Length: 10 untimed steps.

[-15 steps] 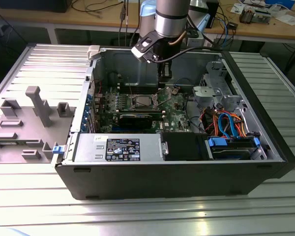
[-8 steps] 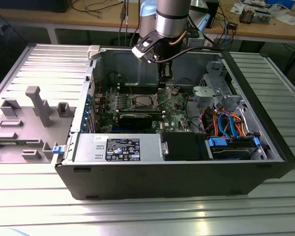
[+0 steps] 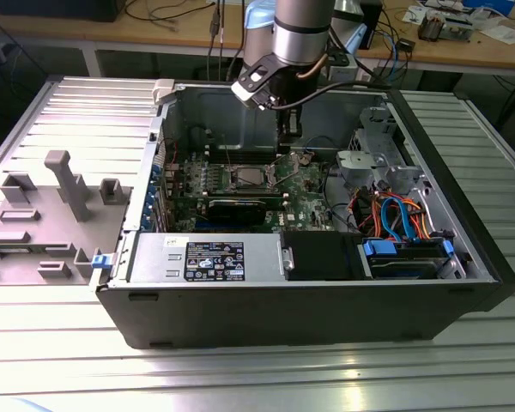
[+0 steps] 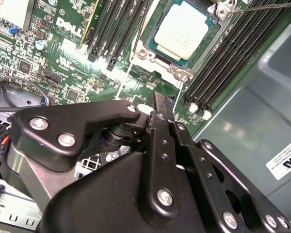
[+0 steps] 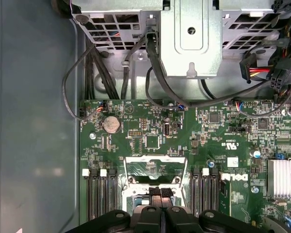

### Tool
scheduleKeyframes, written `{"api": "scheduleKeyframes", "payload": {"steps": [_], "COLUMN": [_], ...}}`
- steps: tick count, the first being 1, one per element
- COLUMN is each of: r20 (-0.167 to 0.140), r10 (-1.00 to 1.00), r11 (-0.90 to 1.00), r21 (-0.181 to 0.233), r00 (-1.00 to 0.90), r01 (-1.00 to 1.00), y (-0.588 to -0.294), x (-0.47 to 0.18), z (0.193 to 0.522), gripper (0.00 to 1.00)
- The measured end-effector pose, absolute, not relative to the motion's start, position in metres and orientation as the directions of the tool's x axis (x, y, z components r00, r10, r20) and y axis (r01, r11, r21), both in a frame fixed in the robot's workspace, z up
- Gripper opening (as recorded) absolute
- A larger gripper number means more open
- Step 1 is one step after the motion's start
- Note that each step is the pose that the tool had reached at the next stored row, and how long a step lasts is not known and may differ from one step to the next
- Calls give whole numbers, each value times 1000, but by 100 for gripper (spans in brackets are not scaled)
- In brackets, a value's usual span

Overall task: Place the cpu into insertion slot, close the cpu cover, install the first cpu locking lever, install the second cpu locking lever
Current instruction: 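Close the cpu cover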

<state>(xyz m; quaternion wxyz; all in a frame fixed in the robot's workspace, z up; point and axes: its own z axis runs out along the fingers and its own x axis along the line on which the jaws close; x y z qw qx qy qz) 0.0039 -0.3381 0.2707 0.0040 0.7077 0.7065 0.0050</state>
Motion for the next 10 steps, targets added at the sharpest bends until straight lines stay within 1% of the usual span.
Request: {"api": "scheduleKeyframes", "payload": {"steps": [10], "r20": [2], "r10": [1000], "r11": [-2], "r21": [12], "r00": [2], "r01": [1000], "y": [-338], "x": [23], "z": [268], "gripper": [11]}}
